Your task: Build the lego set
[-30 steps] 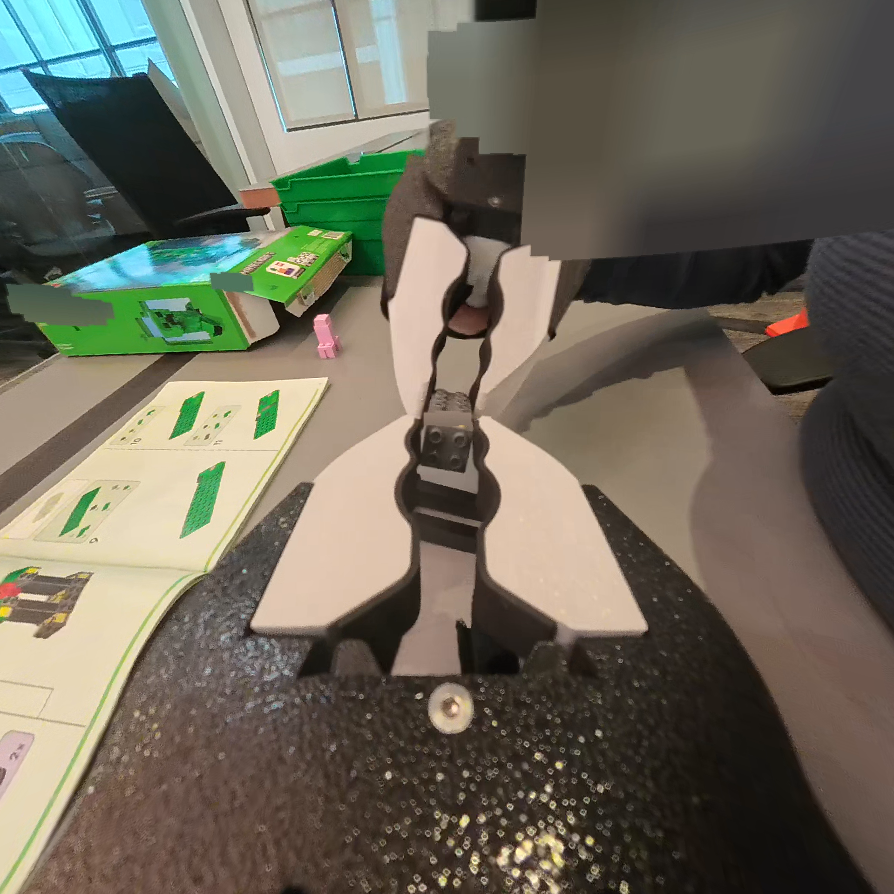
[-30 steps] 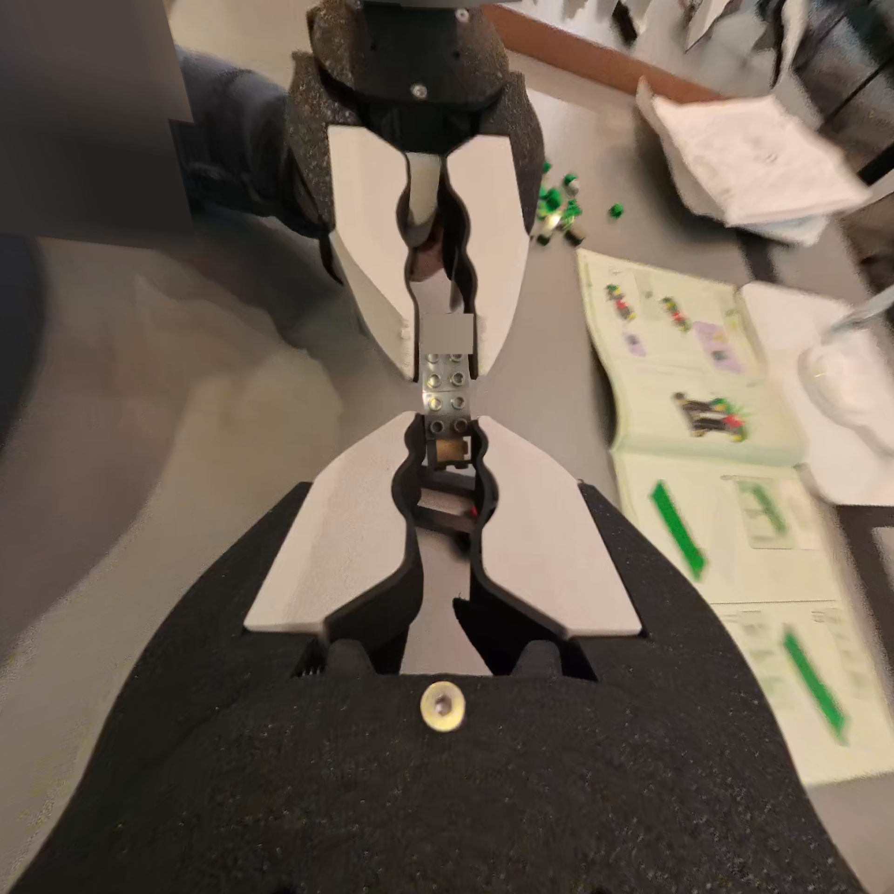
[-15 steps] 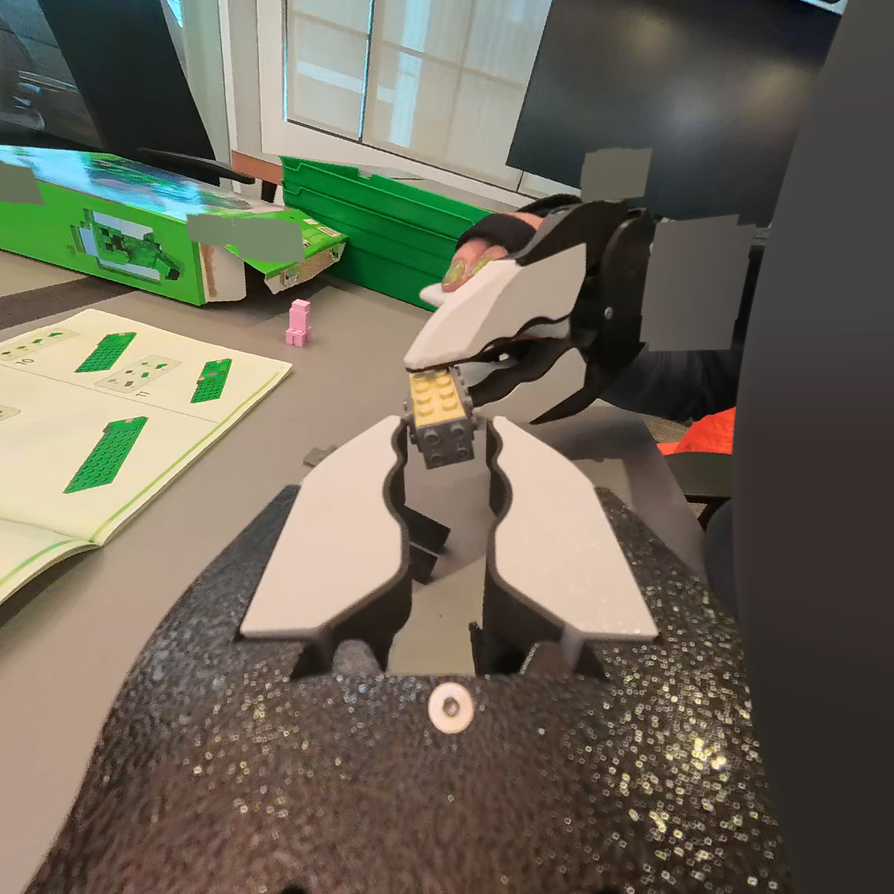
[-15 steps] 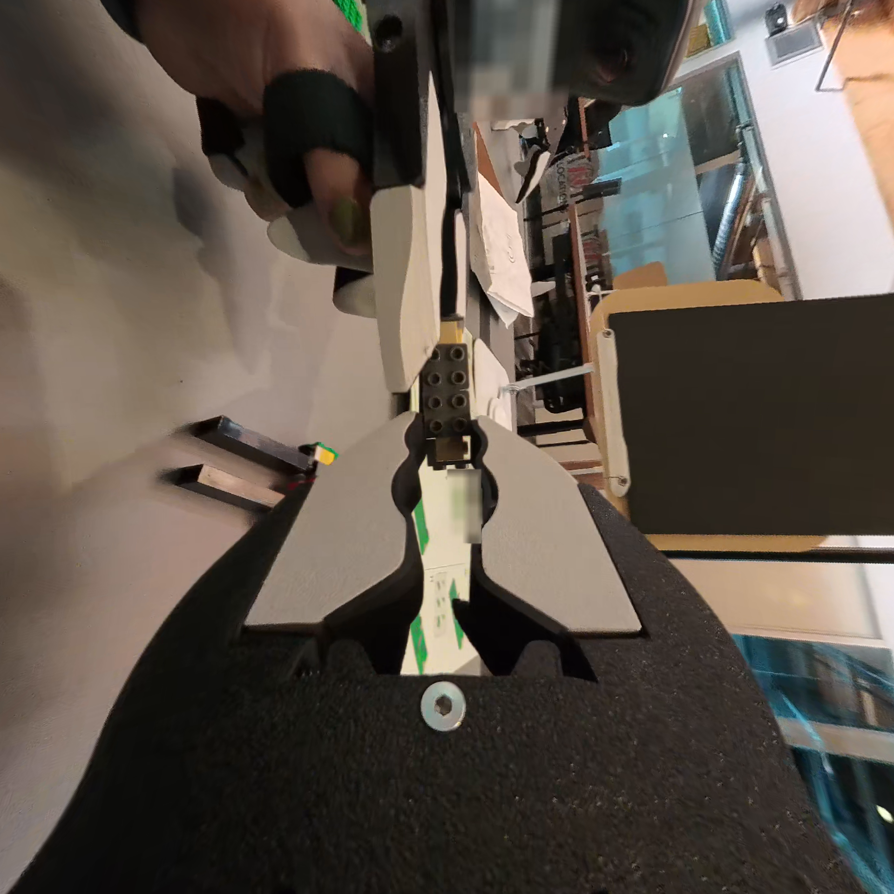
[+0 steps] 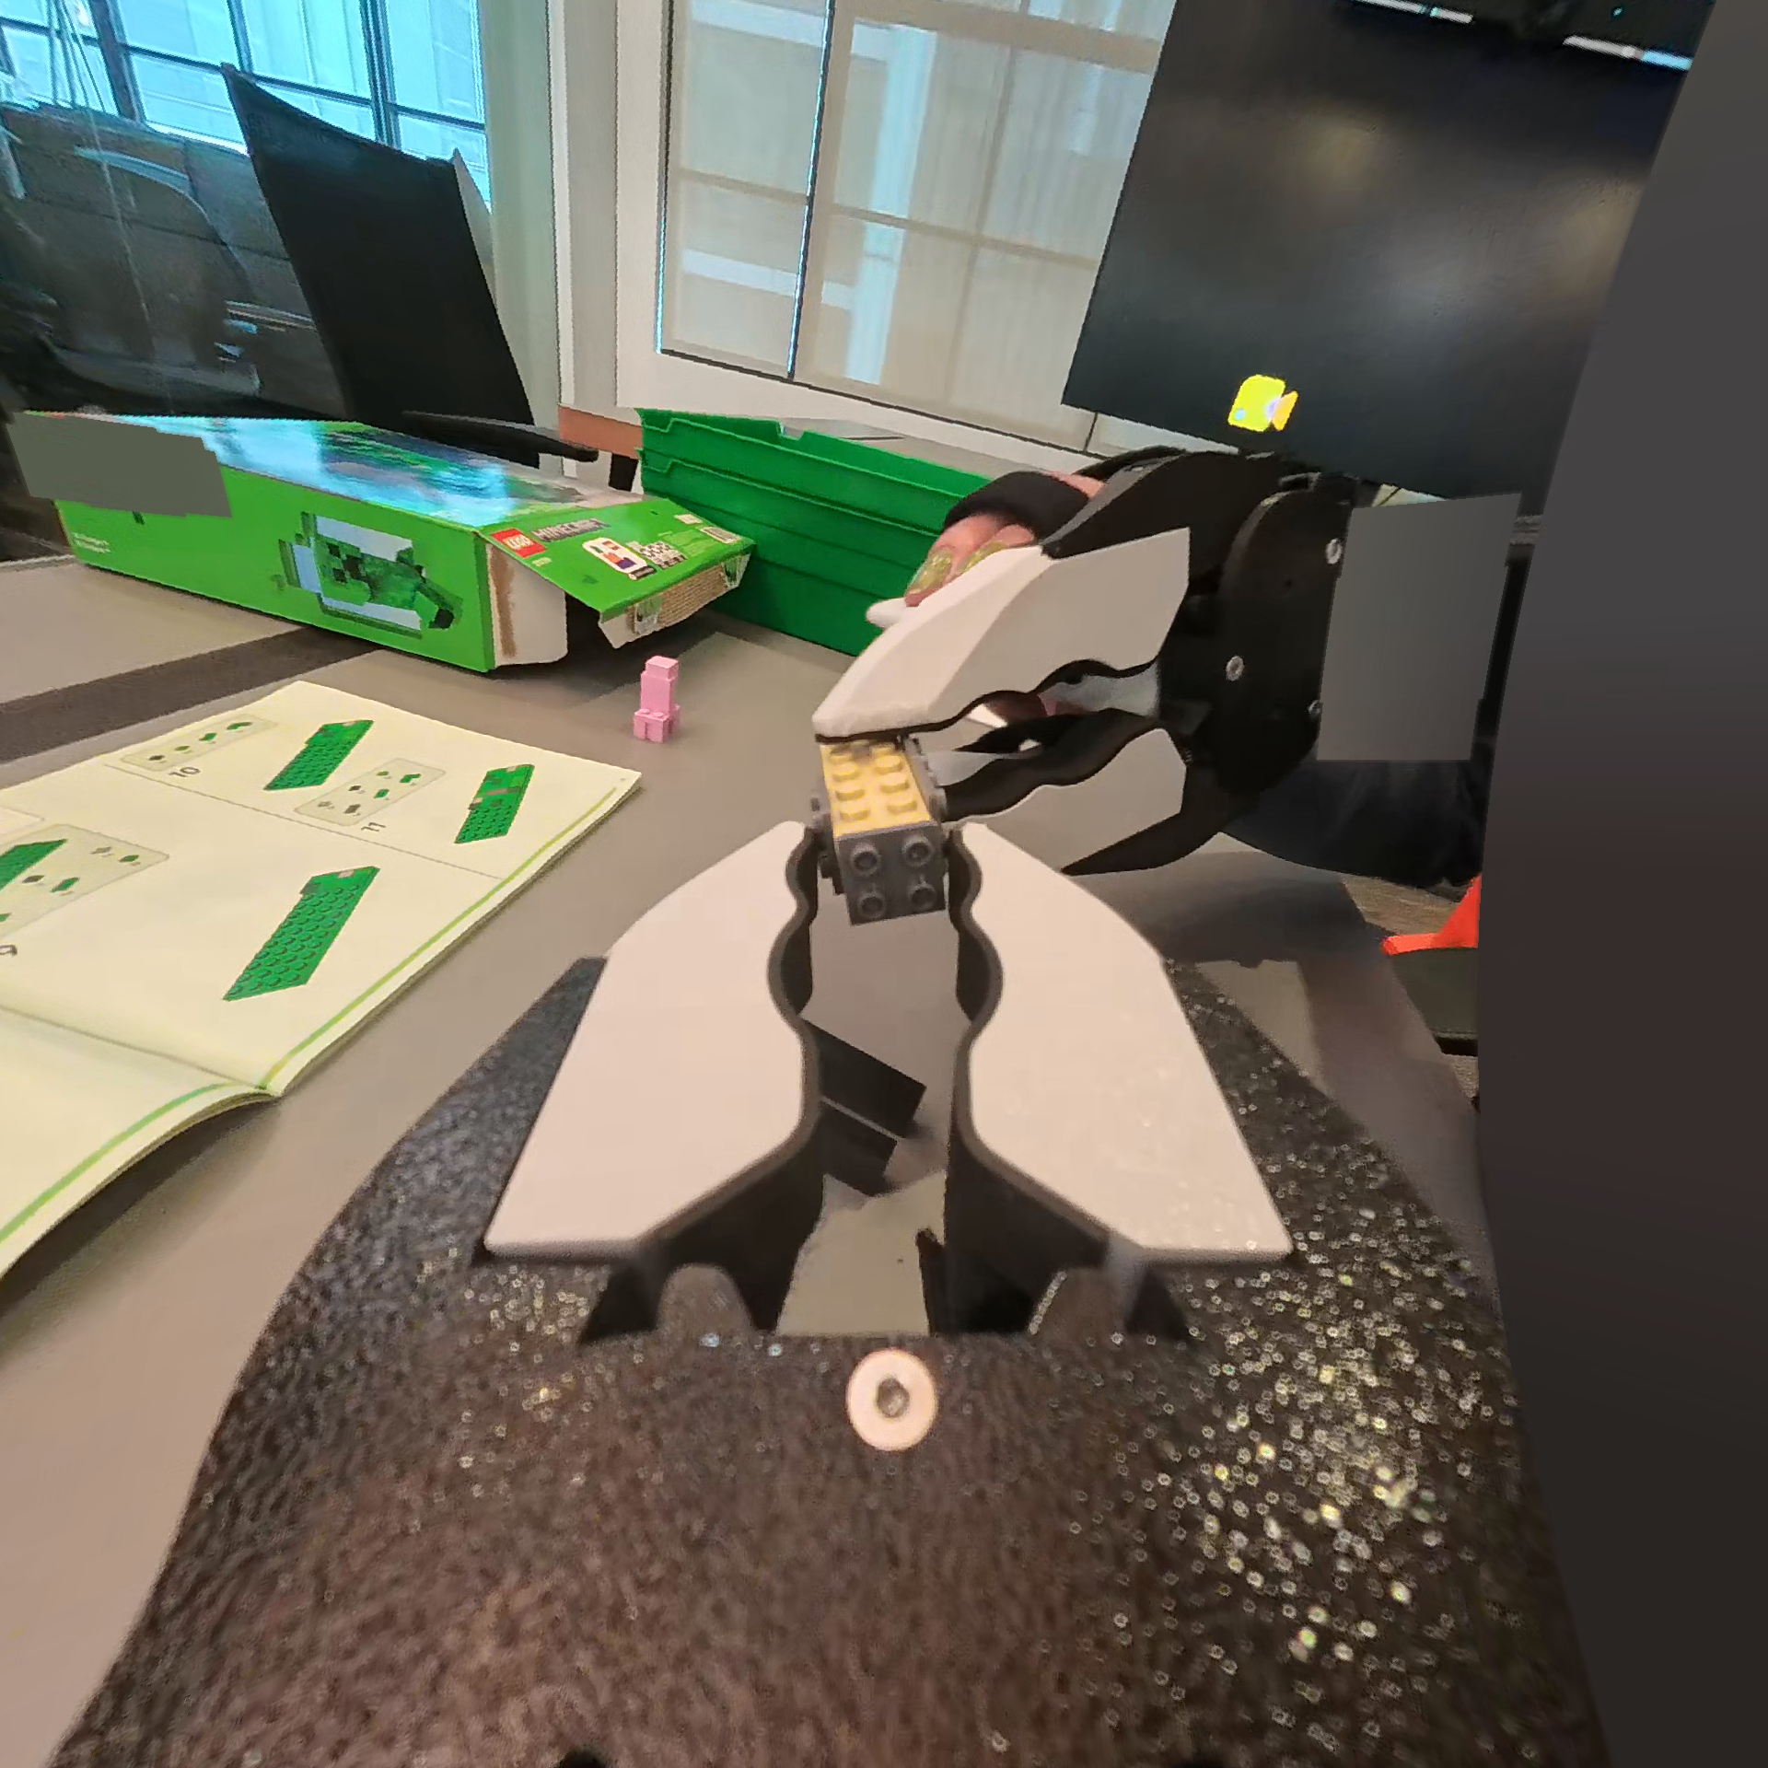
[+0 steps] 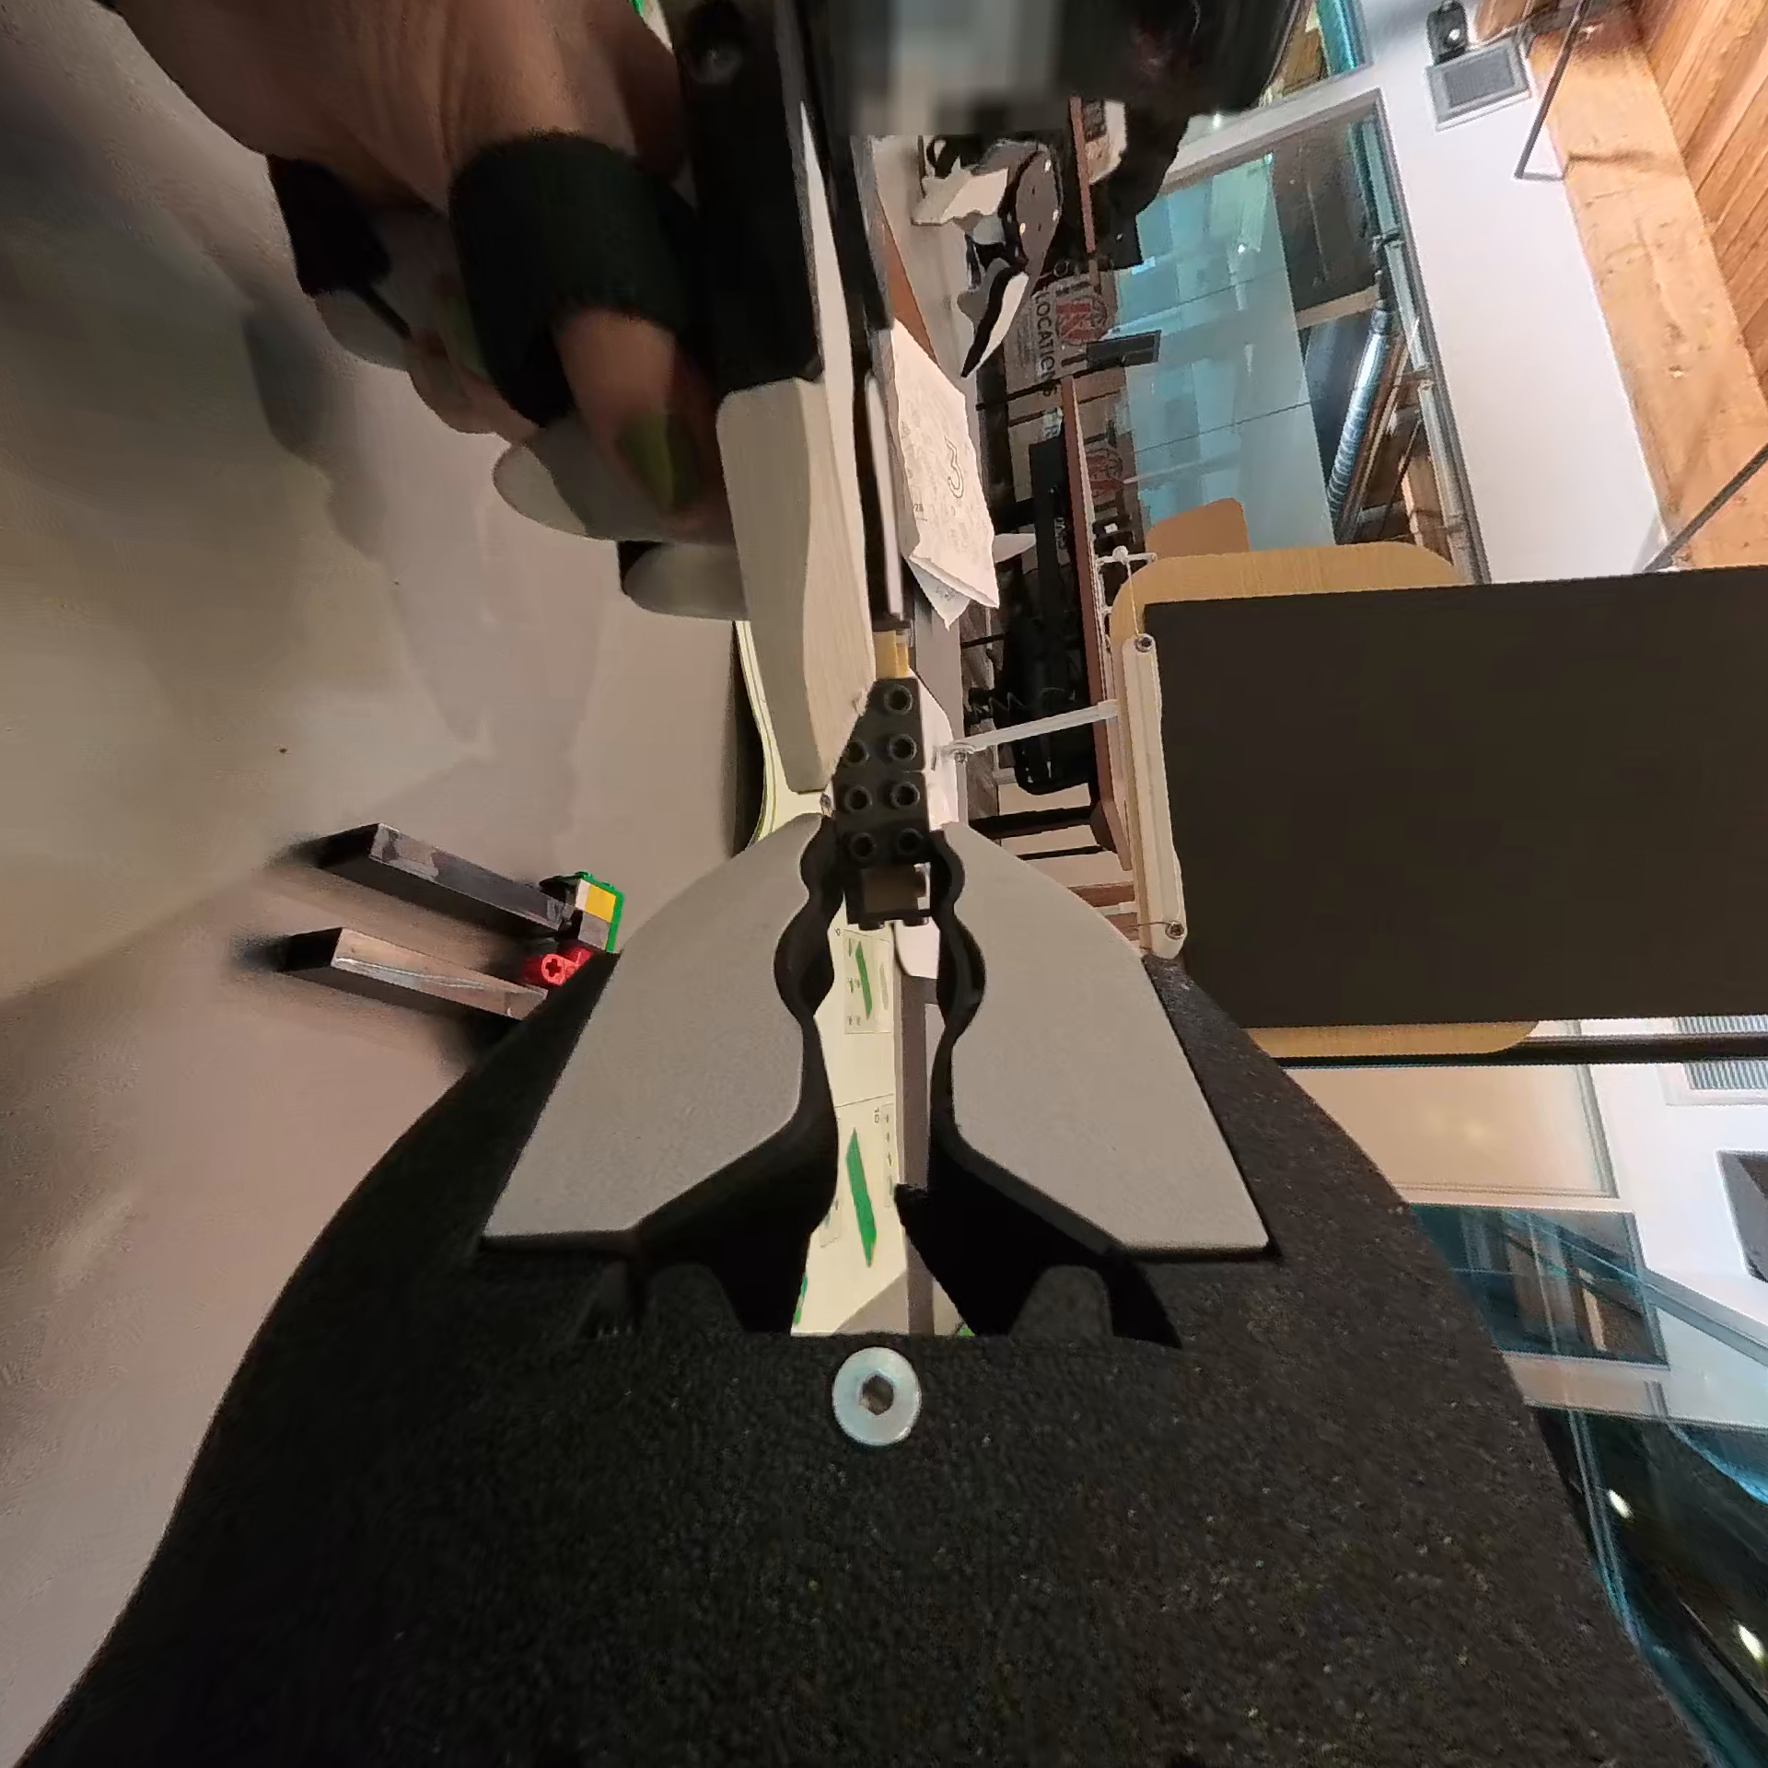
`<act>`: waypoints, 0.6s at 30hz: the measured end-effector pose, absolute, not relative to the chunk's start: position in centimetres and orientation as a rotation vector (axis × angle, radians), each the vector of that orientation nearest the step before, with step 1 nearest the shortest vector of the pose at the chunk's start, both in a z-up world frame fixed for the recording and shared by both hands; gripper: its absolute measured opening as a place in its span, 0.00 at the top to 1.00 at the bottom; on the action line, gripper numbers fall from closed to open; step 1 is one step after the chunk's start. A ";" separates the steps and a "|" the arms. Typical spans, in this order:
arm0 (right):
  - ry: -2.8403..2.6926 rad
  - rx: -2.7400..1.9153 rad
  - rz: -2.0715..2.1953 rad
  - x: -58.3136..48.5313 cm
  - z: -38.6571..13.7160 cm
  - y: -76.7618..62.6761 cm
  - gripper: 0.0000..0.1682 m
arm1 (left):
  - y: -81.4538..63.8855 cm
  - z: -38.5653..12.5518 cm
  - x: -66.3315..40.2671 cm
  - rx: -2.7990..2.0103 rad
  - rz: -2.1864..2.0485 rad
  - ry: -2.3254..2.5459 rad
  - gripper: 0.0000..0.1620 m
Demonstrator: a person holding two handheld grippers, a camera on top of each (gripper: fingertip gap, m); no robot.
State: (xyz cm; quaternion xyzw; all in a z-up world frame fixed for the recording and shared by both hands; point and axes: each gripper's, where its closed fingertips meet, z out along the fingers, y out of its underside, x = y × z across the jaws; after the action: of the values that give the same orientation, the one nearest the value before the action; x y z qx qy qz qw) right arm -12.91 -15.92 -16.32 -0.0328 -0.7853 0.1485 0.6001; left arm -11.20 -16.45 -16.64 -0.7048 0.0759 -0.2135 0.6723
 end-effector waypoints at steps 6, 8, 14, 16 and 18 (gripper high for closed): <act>-1.815 -0.088 0.351 -13.0 -16.4 -16.0 0.90 | -16.5 -16.7 -11.3 -1.580 -0.492 0.165 0.85; -1.803 -0.087 0.358 -13.0 -16.2 -16.0 0.90 | -16.5 -16.4 -11.3 -1.556 -0.513 0.154 0.85; -1.787 -0.064 0.322 -13.1 -16.3 -16.0 0.90 | -16.5 -16.6 -11.4 -1.560 -0.517 0.147 0.85; -1.780 -0.086 0.391 -13.0 -16.1 -16.3 0.89 | -16.7 -16.4 -11.7 -1.567 -0.469 0.176 0.85; -1.810 -0.198 0.450 -13.0 -16.1 -15.2 0.81 | -17.1 -16.3 -13.1 -1.571 -0.403 0.152 0.85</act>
State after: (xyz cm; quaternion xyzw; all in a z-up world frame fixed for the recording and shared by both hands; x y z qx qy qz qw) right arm -13.05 -15.20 -16.13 -0.0852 -0.7779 0.1936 0.5917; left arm -13.15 -17.08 -16.33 -0.7016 0.0680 -0.1799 0.6861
